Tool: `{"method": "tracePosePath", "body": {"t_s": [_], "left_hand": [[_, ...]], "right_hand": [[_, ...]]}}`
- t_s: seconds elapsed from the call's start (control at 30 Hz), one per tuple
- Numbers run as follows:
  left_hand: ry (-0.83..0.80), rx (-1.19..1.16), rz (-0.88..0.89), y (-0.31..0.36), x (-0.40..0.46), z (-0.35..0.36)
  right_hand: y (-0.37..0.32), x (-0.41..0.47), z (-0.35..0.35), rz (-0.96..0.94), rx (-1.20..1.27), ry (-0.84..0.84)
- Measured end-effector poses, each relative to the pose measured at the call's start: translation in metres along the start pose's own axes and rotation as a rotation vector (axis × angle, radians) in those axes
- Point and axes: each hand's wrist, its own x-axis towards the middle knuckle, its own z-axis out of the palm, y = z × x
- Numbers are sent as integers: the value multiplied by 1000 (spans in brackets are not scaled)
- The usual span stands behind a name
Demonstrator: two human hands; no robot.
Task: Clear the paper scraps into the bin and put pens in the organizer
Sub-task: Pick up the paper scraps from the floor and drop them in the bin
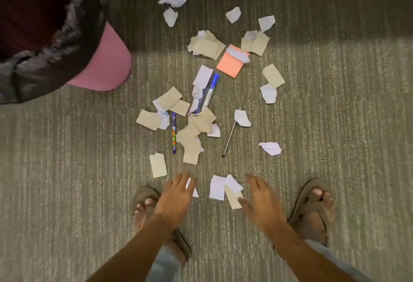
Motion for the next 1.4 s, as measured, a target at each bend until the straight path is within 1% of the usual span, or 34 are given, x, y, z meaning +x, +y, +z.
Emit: {"method": "tracePosePath", "body": {"t_s": [0.1,0.17,0.27,0.33,0.4,0.47,0.53,0.6,0.77,0.87,1.0,1.07,1.2,1.3,1.33,1.4], "left_hand": [[53,-37,26,-3,22,33],[91,-19,32,-7,34,51],[34,-33,43,-6,43,71],[14,-16,33,-6,45,78],[13,-1,39,-6,48,80],[18,10,61,-7,50,80],[7,-30,102,-9,50,77],[50,-79,141,-12,48,70],[167,-218,206,0,53,52],[143,-215,236,19,67,40],[98,-83,284,46,80,43],[74,-47,283,56,81,50],[49,-24,246,66,81,63],[52,-117,229,70,81,65],[59,-174,217,70,81,64],[88,-359,177,67,79,64]], "right_hand": [[2,20,32,-25,76,43],[2,33,50,-23,82,30],[3,39,71,-10,49,27],[5,40,81,31,57,14],[7,41,86,65,80,5],[9,42,87,56,74,-1],[9,41,86,32,73,7],[9,39,84,25,105,46],[14,32,83,76,355,82],[19,27,84,115,479,138],[31,17,82,180,663,223],[39,13,79,196,683,308],[58,13,70,273,634,489],[65,18,70,327,627,492],[65,19,72,339,608,488],[64,22,75,353,559,479]]}}
